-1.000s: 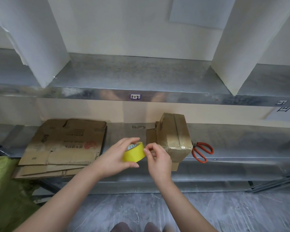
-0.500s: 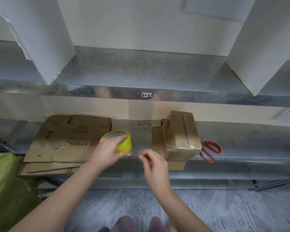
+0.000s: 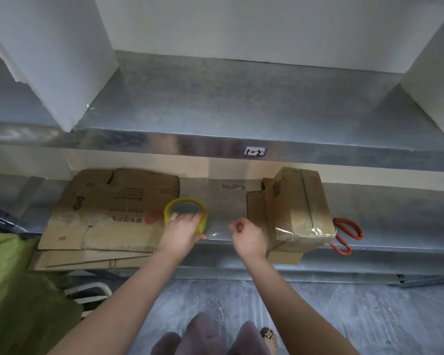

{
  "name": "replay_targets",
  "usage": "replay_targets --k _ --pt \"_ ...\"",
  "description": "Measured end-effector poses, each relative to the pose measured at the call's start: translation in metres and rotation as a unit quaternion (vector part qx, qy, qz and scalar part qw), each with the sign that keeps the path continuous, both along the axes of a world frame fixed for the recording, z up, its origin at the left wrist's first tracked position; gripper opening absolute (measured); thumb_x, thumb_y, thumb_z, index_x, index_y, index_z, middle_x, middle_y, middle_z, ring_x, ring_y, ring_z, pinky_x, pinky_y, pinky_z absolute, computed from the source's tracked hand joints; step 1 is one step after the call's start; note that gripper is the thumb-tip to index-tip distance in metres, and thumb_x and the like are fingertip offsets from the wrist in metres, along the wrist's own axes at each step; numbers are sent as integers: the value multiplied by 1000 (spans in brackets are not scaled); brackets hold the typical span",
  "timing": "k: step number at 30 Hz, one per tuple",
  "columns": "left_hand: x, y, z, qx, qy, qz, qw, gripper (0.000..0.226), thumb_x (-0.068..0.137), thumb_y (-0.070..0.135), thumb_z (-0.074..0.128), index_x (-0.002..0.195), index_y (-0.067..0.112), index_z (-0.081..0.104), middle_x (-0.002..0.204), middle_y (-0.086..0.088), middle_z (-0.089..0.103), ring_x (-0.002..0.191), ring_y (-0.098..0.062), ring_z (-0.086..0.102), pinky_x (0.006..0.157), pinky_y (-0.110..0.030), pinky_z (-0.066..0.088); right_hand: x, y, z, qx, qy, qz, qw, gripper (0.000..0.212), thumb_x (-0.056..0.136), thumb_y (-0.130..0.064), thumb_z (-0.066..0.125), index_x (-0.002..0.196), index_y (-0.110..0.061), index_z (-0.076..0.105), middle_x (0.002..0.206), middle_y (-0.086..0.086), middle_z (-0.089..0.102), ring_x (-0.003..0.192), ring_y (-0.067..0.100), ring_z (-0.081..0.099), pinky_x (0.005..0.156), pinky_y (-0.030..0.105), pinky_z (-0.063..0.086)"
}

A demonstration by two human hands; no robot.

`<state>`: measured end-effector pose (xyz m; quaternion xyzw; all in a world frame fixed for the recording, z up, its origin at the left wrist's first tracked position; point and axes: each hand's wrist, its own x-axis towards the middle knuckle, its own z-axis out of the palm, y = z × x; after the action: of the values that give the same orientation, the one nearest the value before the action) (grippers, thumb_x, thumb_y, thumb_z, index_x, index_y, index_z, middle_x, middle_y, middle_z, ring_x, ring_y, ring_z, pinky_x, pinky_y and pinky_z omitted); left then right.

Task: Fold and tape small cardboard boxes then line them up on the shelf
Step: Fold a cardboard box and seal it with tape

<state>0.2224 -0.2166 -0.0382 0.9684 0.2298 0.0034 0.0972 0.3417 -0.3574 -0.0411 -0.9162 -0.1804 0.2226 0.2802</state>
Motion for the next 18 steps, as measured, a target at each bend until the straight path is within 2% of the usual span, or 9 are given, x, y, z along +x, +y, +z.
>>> replay_targets --k 2,5,10,13,16,18 --pt "4 0 -8 2 20 -6 1000 68 80 47 69 138 20 47 114 -5 65 110 -26 59 92 -36 36 6 4 -6 -21 14 1 1000 16 94 -34 56 104 -27 66 103 4 71 99 30 65 76 30 48" --pt "8 3 -20 -26 43 -4 999 67 84 47 65 142 25 39 122 -2 60 115 -24 53 94 -35 32 9 8 -16 -49 17 4 999 14 93 -32 56 99 -25 66 99 4 72 95 29 65 72 27 46" --pt "9 8 -33 -44 34 -4 998 67 84 43 68 142 27 39 127 -2 54 118 -24 48 99 -38 33 10 14 -32 -70 -6 18 997 9 93 -32 54 91 -25 59 95 2 68 86 28 64 68 27 47" --pt "9 11 -37 -52 23 -11 998 67 82 39 71 142 24 42 132 -8 48 121 -30 43 105 -43 34 7 14 -40 -57 -35 18 998 15 93 -35 57 97 -22 51 107 2 55 86 26 60 66 28 41" --pt "7 11 -37 -54 22 -17 998 68 83 40 71 142 23 42 138 -9 44 126 -31 39 109 -45 32 6 14 -43 -70 -40 42 996 23 96 -37 53 107 -18 47 111 5 53 89 28 60 66 29 40" --pt "8 11 -33 -56 30 -22 998 68 85 44 67 144 23 39 143 -8 39 131 -31 34 112 -45 28 3 15 -38 -85 -41 65 993 23 100 -33 48 116 -16 47 118 7 52 98 29 59 70 31 42"
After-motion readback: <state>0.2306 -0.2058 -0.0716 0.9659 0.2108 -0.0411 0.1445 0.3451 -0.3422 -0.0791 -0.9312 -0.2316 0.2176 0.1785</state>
